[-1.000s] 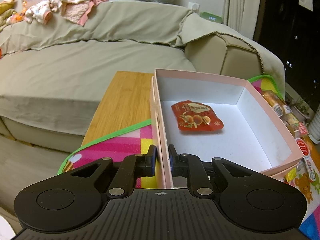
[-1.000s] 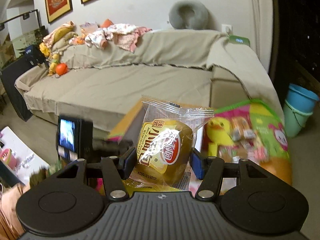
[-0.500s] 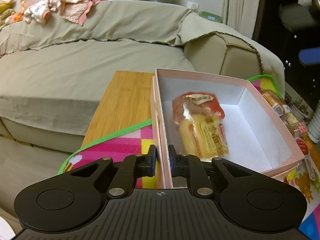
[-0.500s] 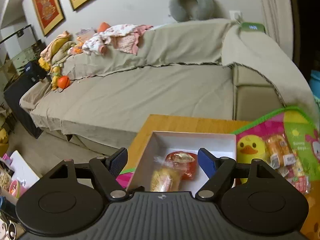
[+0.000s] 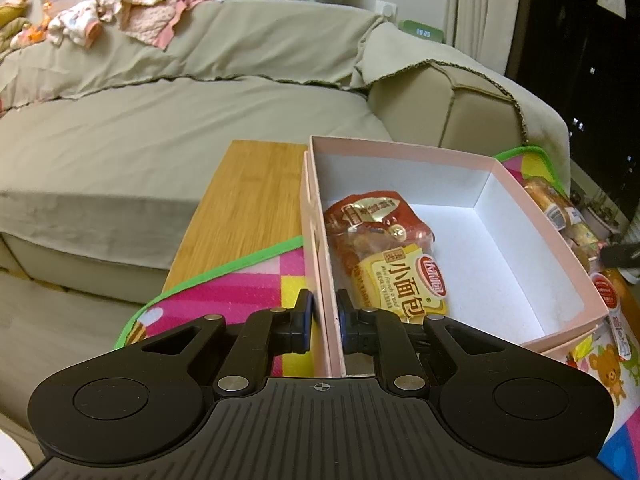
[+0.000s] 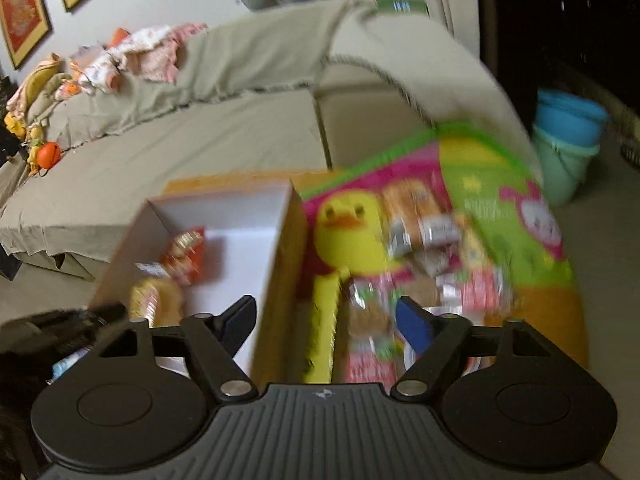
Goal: Organize objects
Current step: 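Grasp the wrapped bread roll with the right tool and place it in the box, then grasp the yellow snack bar with the right tool and drop it into the box, then grasp the hawthorn stick pack and cookie pack with the right tool, drop into box, then grasp the red round hawthorn pack with the right tool, drop it into the box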
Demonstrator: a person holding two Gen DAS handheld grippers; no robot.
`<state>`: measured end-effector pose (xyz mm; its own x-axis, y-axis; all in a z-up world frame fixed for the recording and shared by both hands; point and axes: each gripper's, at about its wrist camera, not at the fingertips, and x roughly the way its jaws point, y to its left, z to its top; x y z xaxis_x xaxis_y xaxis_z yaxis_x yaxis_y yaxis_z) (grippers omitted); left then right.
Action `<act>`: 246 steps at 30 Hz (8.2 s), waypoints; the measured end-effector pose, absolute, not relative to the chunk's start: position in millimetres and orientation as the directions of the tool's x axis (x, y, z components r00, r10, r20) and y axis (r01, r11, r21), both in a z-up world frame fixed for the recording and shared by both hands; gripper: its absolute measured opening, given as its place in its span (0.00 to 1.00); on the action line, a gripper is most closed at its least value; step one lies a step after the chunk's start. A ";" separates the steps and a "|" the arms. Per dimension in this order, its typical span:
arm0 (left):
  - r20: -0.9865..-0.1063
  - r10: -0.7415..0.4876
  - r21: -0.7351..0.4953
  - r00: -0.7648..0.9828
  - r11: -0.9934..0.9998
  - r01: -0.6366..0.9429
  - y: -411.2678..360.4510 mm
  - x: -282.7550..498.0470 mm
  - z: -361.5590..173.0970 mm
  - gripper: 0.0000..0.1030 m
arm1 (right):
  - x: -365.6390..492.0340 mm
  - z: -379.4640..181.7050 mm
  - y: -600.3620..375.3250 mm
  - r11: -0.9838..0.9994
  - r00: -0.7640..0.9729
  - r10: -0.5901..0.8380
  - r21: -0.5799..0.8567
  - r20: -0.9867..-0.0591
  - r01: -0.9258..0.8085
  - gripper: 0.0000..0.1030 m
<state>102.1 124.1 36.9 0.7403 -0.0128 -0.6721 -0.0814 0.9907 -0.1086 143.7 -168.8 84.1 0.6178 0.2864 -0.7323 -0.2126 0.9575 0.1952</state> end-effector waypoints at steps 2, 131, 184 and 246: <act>-0.676 -0.011 -0.104 0.737 0.991 -0.080 122.6 101.7 37.7 0.14 | 154.7 66.3 -172.8 0.952 0.583 0.306 0.238 -0.752 -0.193 0.44; -0.649 0.016 -0.074 0.761 0.994 -0.084 114.4 92.4 44.6 0.12 | 78.8 98.0 -161.8 0.976 0.711 0.147 -0.015 -0.688 -0.217 0.60; -0.669 0.004 -0.070 0.743 0.995 -0.069 111.1 85.2 46.8 0.15 | -15.3 26.6 -127.2 0.929 0.548 0.237 0.021 -0.802 -0.370 0.34; -0.657 0.008 -0.064 0.754 0.996 -0.066 110.3 85.8 45.6 0.15 | 85.2 105.2 -165.7 0.984 0.783 0.159 0.035 -0.601 -0.172 0.79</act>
<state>85.8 110.3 45.6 0.7536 0.0076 -0.6573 -0.0662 0.9957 -0.0644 85.2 -165.7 105.2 0.7832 0.1588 -0.6011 -0.1725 0.9844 0.0354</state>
